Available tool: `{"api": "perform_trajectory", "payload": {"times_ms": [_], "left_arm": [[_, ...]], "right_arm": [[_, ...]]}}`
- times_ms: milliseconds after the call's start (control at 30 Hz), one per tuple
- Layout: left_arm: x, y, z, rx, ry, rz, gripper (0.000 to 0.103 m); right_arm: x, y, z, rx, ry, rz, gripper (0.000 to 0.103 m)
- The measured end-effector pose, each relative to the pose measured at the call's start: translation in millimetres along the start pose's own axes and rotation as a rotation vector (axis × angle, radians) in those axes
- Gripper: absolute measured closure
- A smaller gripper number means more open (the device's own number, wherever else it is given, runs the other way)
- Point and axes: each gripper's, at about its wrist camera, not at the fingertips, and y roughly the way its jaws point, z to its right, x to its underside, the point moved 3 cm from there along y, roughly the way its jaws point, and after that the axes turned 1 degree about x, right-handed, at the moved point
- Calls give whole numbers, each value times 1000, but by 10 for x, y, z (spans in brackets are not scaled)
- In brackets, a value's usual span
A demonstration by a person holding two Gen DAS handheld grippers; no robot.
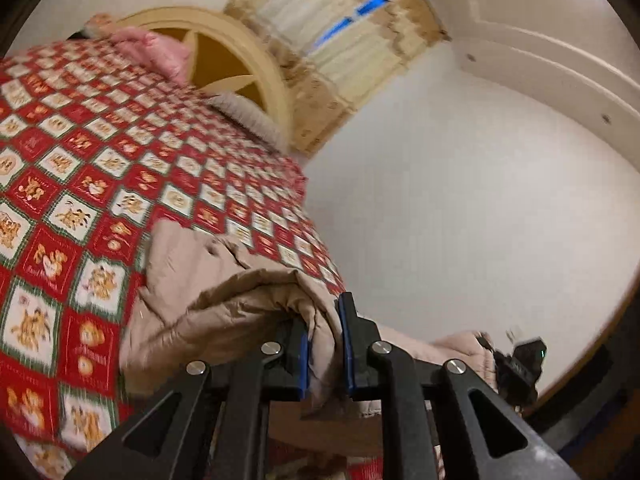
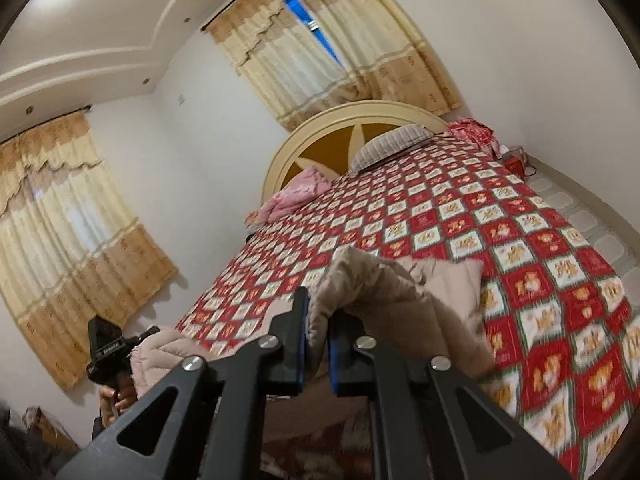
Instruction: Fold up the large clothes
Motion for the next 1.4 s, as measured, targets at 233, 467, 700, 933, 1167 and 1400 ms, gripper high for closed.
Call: {"api": "perform_trajectory", "payload": {"times_ms": [233,467,700,933,1167,1400], "left_arm": [[-739,1061,-498,-185,-56,18,90],[-942,1997,-1170,-414,-134,-85,88],[-843,2406,-1653,-538,-219,-157,87],[-1022,2531,-2070,-350,-528,-290,83],[-1269,2390,-1923,-243,-558,-228,78],[-1542,1998,-1958,-63,-628,-42,43]], "right_arm": [[-495,938,525,135,18,4,92],[-428,2113,1331,313,76,-62,92],[-73,2792,1787,387,96,-150,91],[216,3042,2130,405,129,-189,87],[243,2980,2183,363,176,-161,87],[266,2973,2223,303,231,-147,85]]}}
